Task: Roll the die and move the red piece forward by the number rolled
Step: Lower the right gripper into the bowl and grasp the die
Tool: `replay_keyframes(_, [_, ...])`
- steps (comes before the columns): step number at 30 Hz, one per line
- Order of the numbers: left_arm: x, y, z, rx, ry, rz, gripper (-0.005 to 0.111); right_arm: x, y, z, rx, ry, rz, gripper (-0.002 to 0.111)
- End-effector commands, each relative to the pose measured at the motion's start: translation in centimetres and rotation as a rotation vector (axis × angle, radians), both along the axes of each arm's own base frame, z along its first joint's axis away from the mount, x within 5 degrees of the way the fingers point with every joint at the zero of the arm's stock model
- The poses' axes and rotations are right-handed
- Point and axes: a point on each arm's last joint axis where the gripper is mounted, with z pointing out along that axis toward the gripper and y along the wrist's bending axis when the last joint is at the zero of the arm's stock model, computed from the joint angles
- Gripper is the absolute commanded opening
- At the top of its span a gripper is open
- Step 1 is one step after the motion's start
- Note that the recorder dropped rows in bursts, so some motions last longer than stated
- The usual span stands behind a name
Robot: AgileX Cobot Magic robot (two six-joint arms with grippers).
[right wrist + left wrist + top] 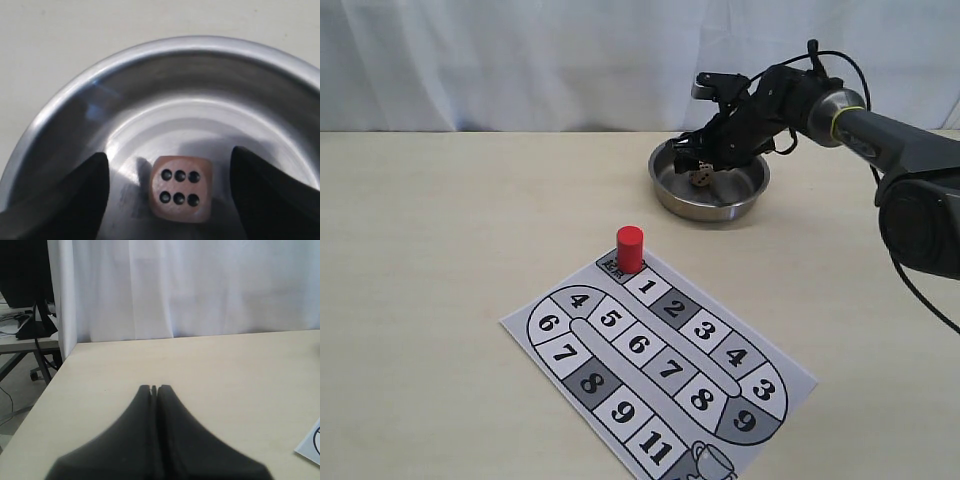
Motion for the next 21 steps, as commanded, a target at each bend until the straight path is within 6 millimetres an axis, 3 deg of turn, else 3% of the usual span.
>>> replay_keyframes(1, [-0.03, -0.02, 0.36, -0.012, -0.023, -0.002, 0.0, 0.19, 0.03, 0.41, 0.0, -0.026, -0.003, 0.065])
replay_keyframes(8, [-0.02, -0.02, 0.37, -0.012, -0.025, -0.002, 0.0, 0.16, 0.02, 0.39, -0.003, -0.022, -0.001, 0.058])
replay_keyframes(21, [-0.02, -0.02, 0.37, -0.012, -0.025, -0.002, 0.0, -0.28, -0.25, 0.59, -0.053, 0.018, 0.026, 0.011])
